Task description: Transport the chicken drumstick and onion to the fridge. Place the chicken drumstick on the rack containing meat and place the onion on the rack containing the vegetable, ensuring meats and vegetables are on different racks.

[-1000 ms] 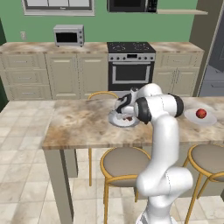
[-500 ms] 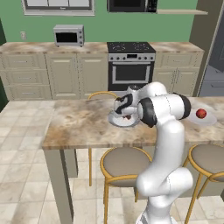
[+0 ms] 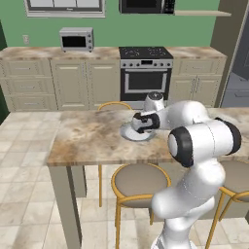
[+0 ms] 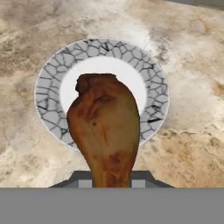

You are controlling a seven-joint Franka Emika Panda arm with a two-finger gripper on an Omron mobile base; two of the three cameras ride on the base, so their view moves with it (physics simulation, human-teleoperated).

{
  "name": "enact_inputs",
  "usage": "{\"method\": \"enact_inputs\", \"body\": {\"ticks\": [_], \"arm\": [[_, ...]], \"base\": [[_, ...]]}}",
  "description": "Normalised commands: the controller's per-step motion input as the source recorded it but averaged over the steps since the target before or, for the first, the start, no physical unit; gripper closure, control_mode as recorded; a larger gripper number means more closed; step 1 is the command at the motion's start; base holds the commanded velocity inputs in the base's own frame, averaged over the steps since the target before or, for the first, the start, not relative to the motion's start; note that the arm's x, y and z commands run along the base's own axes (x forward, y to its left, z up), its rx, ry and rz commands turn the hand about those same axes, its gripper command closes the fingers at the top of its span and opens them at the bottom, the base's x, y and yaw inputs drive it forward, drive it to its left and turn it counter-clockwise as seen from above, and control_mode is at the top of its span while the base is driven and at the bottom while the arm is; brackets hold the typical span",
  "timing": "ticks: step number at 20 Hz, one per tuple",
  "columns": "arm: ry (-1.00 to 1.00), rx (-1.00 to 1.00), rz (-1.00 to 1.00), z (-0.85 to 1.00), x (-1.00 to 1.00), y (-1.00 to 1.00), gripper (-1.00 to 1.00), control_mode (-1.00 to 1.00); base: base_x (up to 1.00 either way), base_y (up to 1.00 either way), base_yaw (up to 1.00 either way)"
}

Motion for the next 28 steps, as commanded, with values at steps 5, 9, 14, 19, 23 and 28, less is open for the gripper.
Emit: {"method": "enact_inputs", "body": {"ticks": [5,9,14,19,23,28], "arm": [[0.02,0.00,-0.08,0.82,-1.00,0.01,1.00,-1.00],[0.11,0.00,-0.07,0.88,-1.00,0.00,1.00,-1.00],[0.02,0.00,-0.03,0.67,-1.00,0.00,1.00,-1.00],[0.00,0.00,0.00,0.67,-0.80,0.00,1.00,-1.00],[-0.03,0.00,0.00,0.42,-0.66,0.00,1.00,-1.00],[-0.07,0.00,0.00,0.45,-0.72,0.00,1.00,-1.00]], "base": [[0.00,0.00,0.00],[0.00,0.00,0.00],[0.00,0.00,0.00],[0.00,0.00,0.00],[0.00,0.00,0.00],[0.00,0.00,0.00]]}}
